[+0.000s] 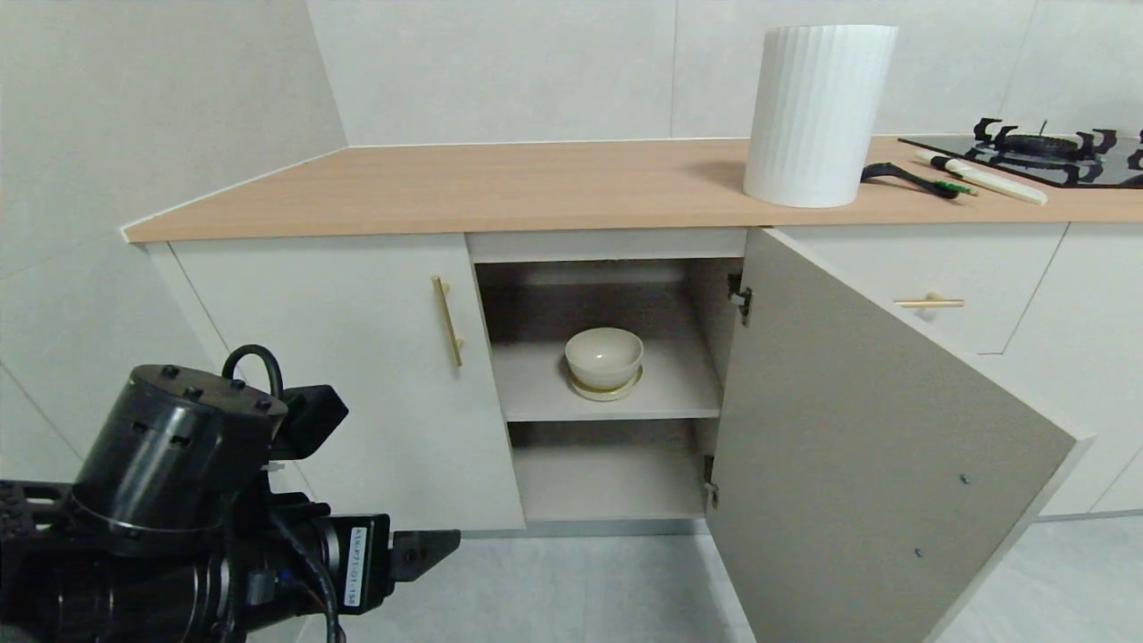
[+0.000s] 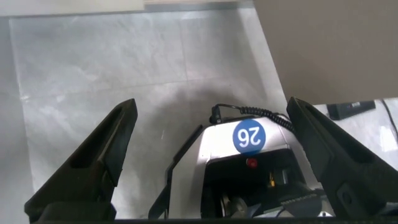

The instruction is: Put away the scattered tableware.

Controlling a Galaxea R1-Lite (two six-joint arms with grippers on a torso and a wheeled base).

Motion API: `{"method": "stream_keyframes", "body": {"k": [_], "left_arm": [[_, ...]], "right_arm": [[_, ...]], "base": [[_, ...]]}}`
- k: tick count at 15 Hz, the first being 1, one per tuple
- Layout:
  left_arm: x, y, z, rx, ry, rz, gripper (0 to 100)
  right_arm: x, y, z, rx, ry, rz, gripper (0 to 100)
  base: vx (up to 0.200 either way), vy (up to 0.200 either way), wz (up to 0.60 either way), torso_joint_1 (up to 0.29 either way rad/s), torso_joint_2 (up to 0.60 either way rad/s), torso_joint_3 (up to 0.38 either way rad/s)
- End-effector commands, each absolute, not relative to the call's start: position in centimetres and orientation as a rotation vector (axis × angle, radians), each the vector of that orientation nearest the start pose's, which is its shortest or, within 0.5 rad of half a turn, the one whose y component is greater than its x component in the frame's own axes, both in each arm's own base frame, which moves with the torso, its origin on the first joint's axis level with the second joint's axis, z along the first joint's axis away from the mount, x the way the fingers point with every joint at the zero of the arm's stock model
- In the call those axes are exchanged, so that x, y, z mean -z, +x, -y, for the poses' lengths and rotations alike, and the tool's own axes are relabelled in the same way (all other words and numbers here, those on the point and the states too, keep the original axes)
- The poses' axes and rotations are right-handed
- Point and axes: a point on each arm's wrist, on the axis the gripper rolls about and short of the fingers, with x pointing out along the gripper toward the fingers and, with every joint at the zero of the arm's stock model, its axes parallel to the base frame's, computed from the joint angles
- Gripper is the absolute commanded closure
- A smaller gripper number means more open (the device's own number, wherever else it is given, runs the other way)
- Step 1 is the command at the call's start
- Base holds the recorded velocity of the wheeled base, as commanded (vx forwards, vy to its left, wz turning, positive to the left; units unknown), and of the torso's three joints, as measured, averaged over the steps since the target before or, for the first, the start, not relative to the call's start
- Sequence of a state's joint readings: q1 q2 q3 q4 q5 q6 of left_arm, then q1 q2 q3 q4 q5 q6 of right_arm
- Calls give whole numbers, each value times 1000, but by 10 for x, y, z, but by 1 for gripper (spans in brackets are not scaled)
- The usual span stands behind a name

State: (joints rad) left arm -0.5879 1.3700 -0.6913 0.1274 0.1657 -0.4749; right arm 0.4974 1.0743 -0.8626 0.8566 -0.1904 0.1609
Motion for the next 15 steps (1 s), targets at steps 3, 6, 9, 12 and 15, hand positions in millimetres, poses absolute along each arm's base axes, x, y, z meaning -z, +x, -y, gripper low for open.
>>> {"method": "stream_keyframes", "body": {"k": [3,6,9,12,15], "left_arm": [[-169,164,105,211,-148,-825,0],[-170,164,105,211,-148,-825,0],[-170,164,105,211,-148,-825,0],[-170,164,105,211,-148,-825,0],[-170,164,105,211,-148,-825,0]], "right_arm": [[-212,99,-22,-44,-207,-999,0],[-215,121,-5,103,-125,-912,0],[-201,150,3,151,-85,-881,0],[-180,175,2,138,-64,-812,0],[-168,187,1,95,-40,-761,0]], "base": [[0,0,0,0,0,0],[0,0,0,0,0,0],[0,0,0,0,0,0],[0,0,0,0,0,0],[0,0,0,0,0,0]]}}
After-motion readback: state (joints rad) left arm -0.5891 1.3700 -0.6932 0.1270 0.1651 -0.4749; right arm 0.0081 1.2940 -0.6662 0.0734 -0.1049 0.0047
